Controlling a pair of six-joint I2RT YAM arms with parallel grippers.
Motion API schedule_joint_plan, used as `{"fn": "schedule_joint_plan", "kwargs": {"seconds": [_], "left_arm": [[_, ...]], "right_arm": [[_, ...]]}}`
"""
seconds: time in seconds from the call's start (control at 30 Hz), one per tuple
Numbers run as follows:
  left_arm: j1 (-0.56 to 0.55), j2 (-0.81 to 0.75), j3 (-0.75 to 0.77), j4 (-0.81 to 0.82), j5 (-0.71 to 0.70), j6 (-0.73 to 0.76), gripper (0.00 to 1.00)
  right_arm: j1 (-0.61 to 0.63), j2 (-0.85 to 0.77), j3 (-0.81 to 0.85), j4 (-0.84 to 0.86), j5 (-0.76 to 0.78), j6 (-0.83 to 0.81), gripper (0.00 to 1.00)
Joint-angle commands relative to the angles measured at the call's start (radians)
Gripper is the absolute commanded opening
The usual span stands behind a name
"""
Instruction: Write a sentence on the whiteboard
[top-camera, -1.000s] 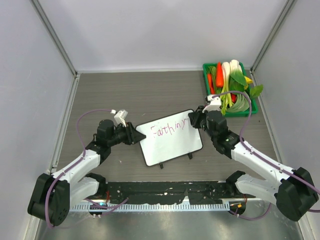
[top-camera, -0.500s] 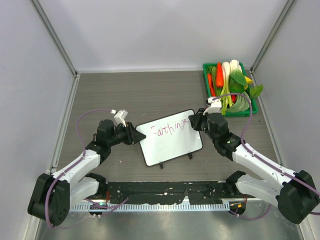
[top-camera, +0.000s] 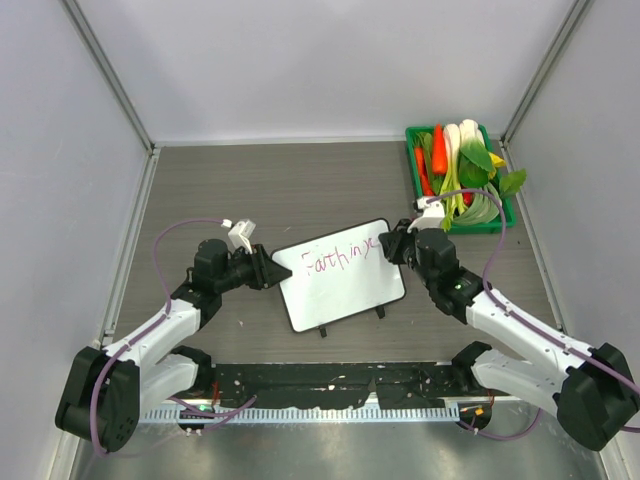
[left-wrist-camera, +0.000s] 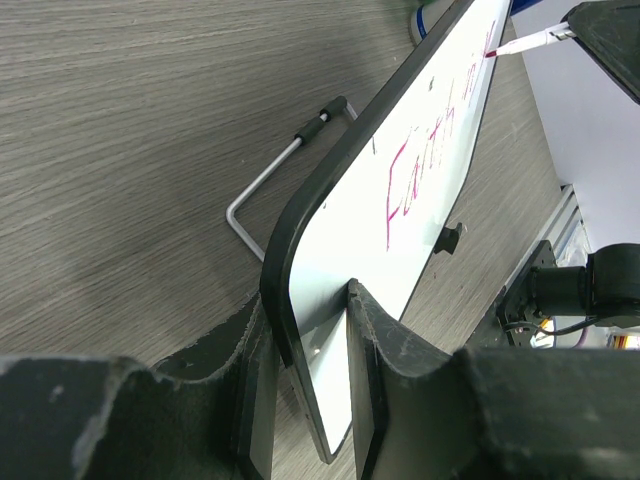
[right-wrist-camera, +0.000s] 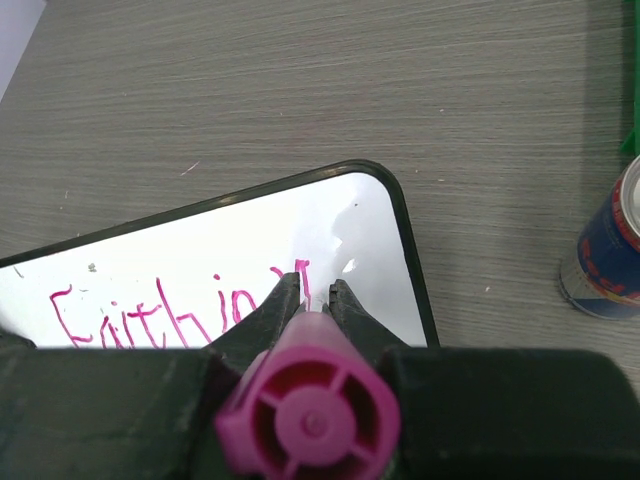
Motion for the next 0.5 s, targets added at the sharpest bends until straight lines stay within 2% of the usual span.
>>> {"fn": "schedule_joint_plan", "kwargs": {"seconds": [0.0,0.47], "left_arm": [[0.009,0.012,-0.014,-0.015,-0.063,0.072,0.0],[0.009,0.013,-0.015,-0.012,-0.063,0.071,0.0]], "right_arm": [[-0.002,0.029,0.051,-0.013,0.069,-0.013,0.01],[-0.002,0.083,0.114,0.011,0.065,-0.013,0.01]]}}
